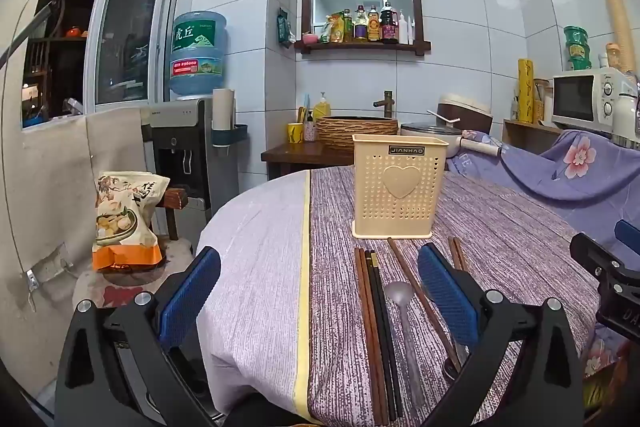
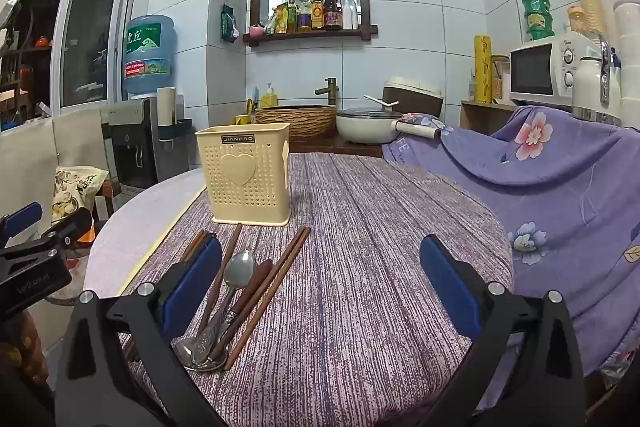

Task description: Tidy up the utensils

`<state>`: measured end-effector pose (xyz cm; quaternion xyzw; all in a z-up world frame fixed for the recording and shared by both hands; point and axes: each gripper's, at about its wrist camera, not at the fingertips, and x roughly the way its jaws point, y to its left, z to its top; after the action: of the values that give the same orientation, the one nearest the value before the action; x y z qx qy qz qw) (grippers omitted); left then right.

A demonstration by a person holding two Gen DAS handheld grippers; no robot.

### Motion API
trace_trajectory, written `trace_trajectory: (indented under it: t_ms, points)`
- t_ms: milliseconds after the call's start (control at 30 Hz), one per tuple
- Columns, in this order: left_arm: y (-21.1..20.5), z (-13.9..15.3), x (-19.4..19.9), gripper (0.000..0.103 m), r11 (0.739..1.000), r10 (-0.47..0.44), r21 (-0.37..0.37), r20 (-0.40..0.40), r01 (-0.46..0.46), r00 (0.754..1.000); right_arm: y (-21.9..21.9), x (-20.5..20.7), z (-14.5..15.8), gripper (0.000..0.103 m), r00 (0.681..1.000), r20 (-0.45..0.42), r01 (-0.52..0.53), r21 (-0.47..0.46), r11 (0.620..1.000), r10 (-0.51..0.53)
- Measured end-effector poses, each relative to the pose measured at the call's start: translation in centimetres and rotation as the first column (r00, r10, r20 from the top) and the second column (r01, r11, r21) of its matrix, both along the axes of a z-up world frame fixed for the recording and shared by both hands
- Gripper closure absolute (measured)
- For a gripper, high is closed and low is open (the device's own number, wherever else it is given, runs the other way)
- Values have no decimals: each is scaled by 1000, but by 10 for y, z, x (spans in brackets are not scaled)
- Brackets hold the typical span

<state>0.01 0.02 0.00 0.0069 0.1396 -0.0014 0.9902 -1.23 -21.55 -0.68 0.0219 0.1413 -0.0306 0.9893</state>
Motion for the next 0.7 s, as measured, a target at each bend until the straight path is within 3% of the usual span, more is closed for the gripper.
trace_trajectory:
  t_ms: [700]
  points:
    - [2,-6,5,6,1000,-6,-10,-7,6,1000,3,4,-1,6,1000,-9,4,-6,1000,-4]
